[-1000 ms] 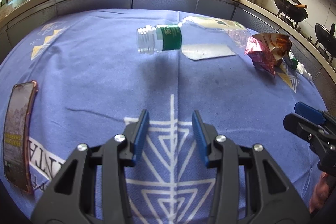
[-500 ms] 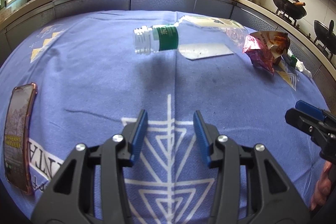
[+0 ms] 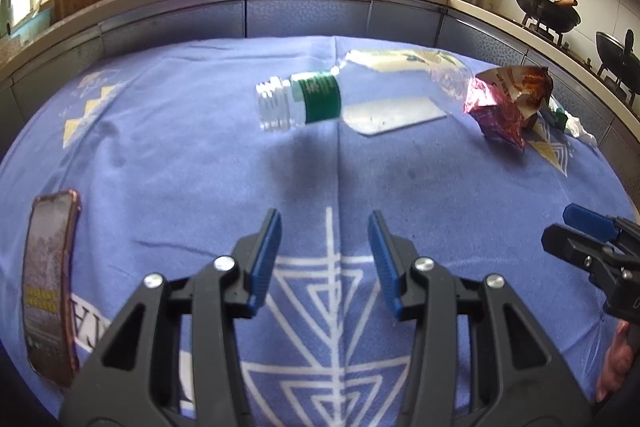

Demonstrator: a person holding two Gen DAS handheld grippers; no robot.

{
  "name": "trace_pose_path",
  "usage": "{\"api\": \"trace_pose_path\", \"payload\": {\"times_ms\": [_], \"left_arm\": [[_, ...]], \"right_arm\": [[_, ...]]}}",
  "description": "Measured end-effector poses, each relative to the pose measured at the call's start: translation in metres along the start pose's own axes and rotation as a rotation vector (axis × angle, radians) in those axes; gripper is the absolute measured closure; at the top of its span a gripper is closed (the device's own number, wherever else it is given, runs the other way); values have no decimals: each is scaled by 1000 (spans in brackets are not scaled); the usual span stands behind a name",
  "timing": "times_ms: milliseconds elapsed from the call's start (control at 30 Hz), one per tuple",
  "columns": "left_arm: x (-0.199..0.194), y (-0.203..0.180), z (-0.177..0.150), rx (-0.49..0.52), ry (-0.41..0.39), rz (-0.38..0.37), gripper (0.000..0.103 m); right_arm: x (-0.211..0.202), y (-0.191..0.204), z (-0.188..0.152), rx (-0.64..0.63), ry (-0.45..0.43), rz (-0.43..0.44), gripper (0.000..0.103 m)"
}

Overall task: Collect trash
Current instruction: 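Close the left gripper around the neck of the clear water bottle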

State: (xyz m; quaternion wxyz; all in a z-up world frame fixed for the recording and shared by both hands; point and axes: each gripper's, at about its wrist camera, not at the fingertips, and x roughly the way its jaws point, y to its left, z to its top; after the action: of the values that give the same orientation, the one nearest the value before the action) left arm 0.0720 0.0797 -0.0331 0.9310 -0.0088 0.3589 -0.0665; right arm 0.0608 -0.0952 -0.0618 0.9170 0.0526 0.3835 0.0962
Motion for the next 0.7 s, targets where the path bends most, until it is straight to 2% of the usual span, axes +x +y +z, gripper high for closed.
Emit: {"api": "trace_pose_path", "payload": {"times_ms": [33,67,133,233,400,567,700], "left_arm": [[-1,2,6,14,-15,4,58],[-3,3,13,30,-29,8,47],[-5,7,26,63,-68,41,32],[0,8,43,117,-85,83,31],[28,1,63,221,-58,90,31],[55,-8,67,289,-24,89,29],[61,-15,68,317,-31,102,28]], "right_arm": [[0,0,0,1,1,0,36],[0,0,0,1,1,0,36],[0,0,0,4,0,2,36],[1,-1,0,12,2,7,36],[-1,-4,-2,22,3,16,36],[-3,-15,-3,54,5,12,36],[-1,-21,-4,80,15,14,36]]}}
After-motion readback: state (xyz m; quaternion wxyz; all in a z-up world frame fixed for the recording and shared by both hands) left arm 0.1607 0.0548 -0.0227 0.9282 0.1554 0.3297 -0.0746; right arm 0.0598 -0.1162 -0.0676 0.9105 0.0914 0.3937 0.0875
